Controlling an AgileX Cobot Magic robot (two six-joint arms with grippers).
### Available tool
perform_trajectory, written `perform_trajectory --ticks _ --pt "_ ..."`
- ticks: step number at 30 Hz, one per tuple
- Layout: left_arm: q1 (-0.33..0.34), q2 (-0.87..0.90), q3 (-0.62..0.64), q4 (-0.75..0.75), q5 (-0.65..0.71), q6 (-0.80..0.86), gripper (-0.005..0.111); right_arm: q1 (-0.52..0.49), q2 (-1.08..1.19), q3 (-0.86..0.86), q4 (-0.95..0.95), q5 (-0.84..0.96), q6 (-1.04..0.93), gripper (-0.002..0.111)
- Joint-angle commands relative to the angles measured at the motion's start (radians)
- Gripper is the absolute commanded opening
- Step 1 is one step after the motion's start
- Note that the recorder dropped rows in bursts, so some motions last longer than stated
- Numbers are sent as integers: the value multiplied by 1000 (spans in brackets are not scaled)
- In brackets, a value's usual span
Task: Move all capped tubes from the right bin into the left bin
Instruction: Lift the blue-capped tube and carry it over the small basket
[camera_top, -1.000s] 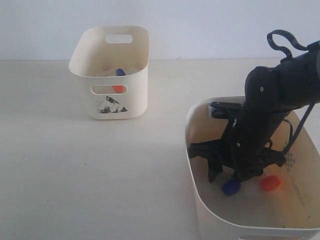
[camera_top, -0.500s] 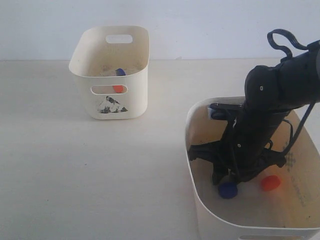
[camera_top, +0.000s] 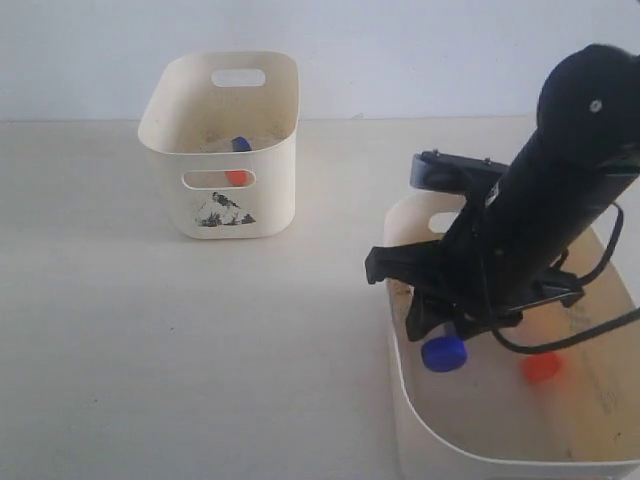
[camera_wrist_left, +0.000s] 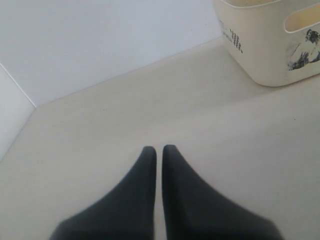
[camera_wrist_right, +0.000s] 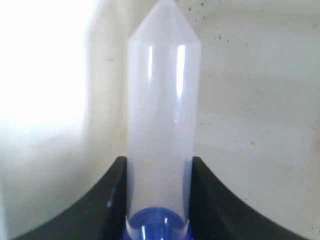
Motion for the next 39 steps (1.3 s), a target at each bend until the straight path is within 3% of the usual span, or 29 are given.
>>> perform_trajectory --ticks 1,11,15,24,34,36,39 --pt "-5 0 -4 -3 -3 -10 4 2 -114 -5 -7 28 -12 0" --pt "-5 0 -4 -3 -3 -10 4 2 -329 -5 -6 39 -85 0" --pt "-5 0 -4 -3 -3 -10 4 2 -386 -5 106 -22 -204 0" --pt "-5 0 -4 -3 -3 -10 4 2 -372 -5 755 -156 -1002 0" --pt "-5 0 -4 -3 -3 -10 4 71 -148 -7 1419 -179 -1838 0" --pt "-5 0 -4 -3 -3 -10 4 87 -86 -40 1419 -179 -2001 0" --pt "-5 0 -4 -3 -3 -10 4 111 33 -148 1419 -214 -2034 0"
